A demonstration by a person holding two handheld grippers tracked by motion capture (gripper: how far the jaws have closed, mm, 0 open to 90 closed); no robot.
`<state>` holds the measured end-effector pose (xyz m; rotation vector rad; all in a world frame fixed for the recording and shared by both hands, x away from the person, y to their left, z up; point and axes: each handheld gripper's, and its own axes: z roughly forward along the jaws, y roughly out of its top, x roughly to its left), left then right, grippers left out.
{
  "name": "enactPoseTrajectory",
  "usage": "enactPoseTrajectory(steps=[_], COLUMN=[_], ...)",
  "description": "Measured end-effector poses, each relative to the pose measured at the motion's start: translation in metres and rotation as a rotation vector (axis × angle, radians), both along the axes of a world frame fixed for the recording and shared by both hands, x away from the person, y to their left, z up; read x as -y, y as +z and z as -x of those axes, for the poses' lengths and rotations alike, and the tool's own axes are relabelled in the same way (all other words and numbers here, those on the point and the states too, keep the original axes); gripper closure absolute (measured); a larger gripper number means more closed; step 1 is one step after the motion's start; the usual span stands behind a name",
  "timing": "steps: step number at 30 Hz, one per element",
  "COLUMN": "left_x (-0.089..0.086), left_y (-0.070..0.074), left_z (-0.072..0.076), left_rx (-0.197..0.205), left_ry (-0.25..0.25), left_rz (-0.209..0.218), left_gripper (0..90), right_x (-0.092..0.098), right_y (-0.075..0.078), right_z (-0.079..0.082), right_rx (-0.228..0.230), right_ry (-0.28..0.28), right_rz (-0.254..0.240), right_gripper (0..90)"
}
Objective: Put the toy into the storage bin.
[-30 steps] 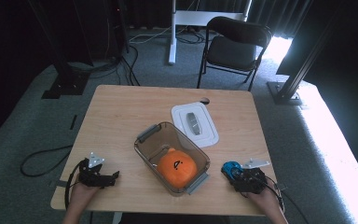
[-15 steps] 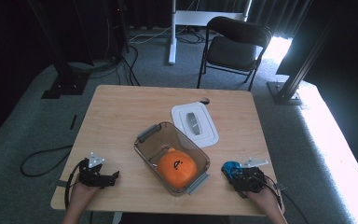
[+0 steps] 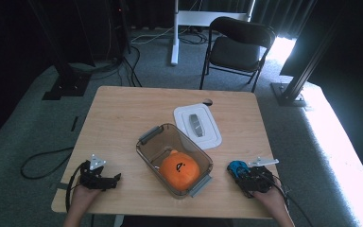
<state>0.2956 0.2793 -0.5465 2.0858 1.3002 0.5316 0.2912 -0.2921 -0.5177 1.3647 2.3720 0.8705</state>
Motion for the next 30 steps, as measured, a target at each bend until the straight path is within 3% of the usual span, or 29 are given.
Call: enactPoseTrajectory(steps=[16,30], left_x=[0.0,0.0], left_y=[0.0,0.0], left_z=[0.0,0.0], left_rx=[0.0,0.0], left_ry=[0.0,0.001], left_rz=[0.0,0.001], left_gripper=[1.1,1.1], right_x=[0.002,-0.003], right_y=[0.023,0.056], right_z=[-0.006,-0.008], right_rx=[0.011,0.055], right_ry=[-0.005,0.023], right_rz=[-0.029,-0.036], right_gripper=[24.7,24.8])
